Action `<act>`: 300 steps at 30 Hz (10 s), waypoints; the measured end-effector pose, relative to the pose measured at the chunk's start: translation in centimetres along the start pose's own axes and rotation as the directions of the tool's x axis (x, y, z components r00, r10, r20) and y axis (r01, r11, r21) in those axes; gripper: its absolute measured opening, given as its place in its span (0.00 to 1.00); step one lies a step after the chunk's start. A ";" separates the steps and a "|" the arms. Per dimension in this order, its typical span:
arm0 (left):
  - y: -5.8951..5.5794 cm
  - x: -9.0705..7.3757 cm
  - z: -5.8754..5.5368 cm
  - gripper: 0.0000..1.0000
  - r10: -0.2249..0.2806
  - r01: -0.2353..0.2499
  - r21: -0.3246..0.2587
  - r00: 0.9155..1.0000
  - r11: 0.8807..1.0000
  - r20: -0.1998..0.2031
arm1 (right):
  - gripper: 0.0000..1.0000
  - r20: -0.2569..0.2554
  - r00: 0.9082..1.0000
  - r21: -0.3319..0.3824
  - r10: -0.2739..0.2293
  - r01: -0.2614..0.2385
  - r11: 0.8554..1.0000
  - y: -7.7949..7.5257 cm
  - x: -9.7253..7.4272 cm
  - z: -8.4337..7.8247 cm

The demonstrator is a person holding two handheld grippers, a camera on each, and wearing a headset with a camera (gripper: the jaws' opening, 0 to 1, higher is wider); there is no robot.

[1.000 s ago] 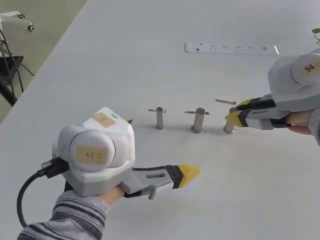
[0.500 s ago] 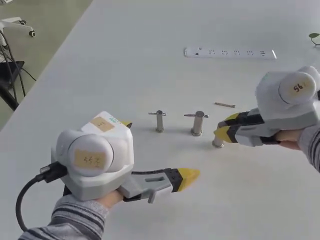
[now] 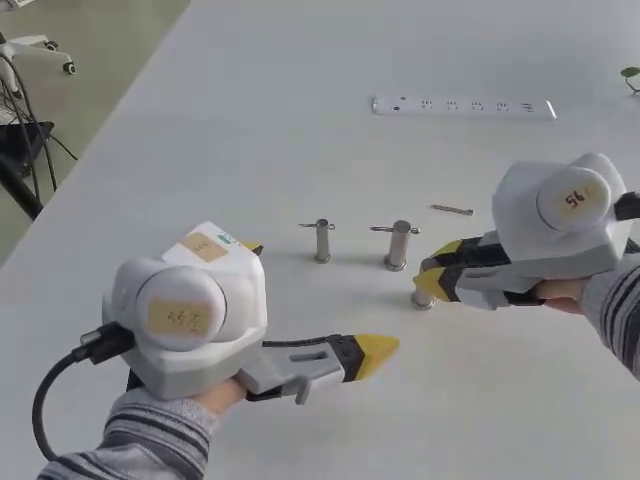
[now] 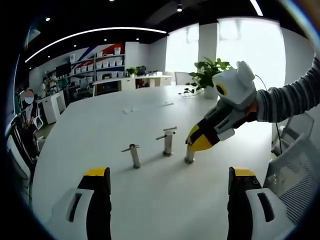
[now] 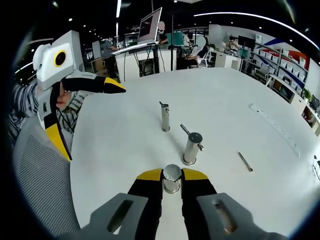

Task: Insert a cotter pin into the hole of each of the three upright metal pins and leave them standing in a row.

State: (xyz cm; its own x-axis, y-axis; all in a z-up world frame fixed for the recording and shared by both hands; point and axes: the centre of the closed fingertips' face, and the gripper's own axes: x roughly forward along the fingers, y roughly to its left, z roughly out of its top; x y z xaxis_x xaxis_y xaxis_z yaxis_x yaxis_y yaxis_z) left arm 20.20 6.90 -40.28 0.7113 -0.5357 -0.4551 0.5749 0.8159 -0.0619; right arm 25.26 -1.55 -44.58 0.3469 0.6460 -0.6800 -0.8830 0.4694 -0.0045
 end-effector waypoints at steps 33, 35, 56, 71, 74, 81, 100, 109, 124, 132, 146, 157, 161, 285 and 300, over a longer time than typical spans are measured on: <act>0.0 0.0 -0.1 0.98 0.007 -0.007 -0.008 1.000 1.000 -0.005 | 0.20 0.005 0.999 -0.049 0.042 -0.041 0.998 0.5 -1.7 0.2; 0.0 0.0 0.0 0.99 0.009 -0.009 -0.009 1.000 1.000 -0.005 | 0.19 0.003 0.999 -0.049 0.041 -0.040 0.998 0.2 -2.1 0.2; 1.0 0.1 0.5 0.98 0.038 -0.037 -0.034 0.999 0.999 0.017 | 0.18 -0.123 0.991 -0.060 -0.052 0.045 0.997 -7.5 -4.0 -0.8; 1.9 -0.2 0.4 0.97 0.069 -0.069 -0.004 0.998 0.998 0.011 | 0.16 -0.217 0.974 -0.074 -0.059 0.044 0.996 -13.6 -0.6 -1.7; 1.8 -0.2 0.0 0.97 0.072 -0.072 -0.006 0.997 0.997 0.005 | 0.15 -0.242 0.969 -0.083 -0.053 0.034 0.996 -14.1 0.2 -2.1; 2.0 -0.2 -0.3 0.96 0.072 -0.072 -0.004 0.997 0.997 -0.006 | 0.13 -0.280 0.959 -0.099 -0.041 0.014 0.995 -14.7 1.6 -2.3; 2.7 -0.2 -0.7 0.93 0.077 -0.077 -0.002 0.997 0.997 -0.018 | 0.01 -0.306 0.952 -0.050 -0.022 0.007 0.999 -15.3 3.0 -3.3; 2.7 0.0 -0.8 0.92 0.068 -0.068 0.002 0.997 0.998 -0.028 | 0.00 -0.348 0.937 -0.166 -0.034 -0.026 0.986 -14.4 3.0 -3.2; 3.1 0.1 -0.6 0.91 0.075 -0.075 0.012 0.996 0.997 -0.044 | 0.00 -0.343 0.937 -0.291 -0.058 -0.047 0.956 -13.4 1.5 -2.0; 2.9 0.3 0.5 0.85 0.057 -0.057 0.016 0.998 0.998 -0.036 | 0.00 -0.288 0.954 -0.327 -0.086 -0.013 0.945 -12.2 -1.0 -0.8; 2.0 1.3 1.4 0.69 0.026 -0.021 0.047 0.994 0.999 -0.110 | 0.00 -0.107 0.991 -0.345 -0.076 0.034 0.938 -8.1 -3.1 2.4; 0.1 1.8 2.9 0.55 -0.060 0.059 -0.029 0.996 0.998 -0.071 | 0.00 -0.033 0.999 -0.402 -0.028 0.012 0.916 -4.2 -3.7 4.0; -0.6 1.9 3.5 0.50 -0.098 0.094 -0.073 0.994 0.993 -0.047 | 0.00 -0.015 1.000 -0.418 0.021 -0.025 0.908 -2.3 -3.5 4.3; -7.4 -0.3 3.0 0.03 -0.497 0.503 -0.037 0.861 0.864 0.107 | 0.00 0.057 0.890 -0.239 0.452 -0.428 0.872 9.6 -6.3 2.1; -5.1 2.1 3.1 0.28 -0.317 0.319 -0.003 0.942 0.948 0.112 | 0.00 -0.055 0.959 -0.273 0.278 -0.282 0.920 3.6 -5.9 -0.7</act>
State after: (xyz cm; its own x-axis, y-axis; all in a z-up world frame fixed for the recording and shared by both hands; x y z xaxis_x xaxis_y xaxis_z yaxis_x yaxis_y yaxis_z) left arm 20.00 0.89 -38.12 0.5331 -0.7872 -0.3100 0.7704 0.6031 -0.2067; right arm 19.81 -4.13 -41.14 0.0697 0.7172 -0.6934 -0.9963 0.0846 -0.0126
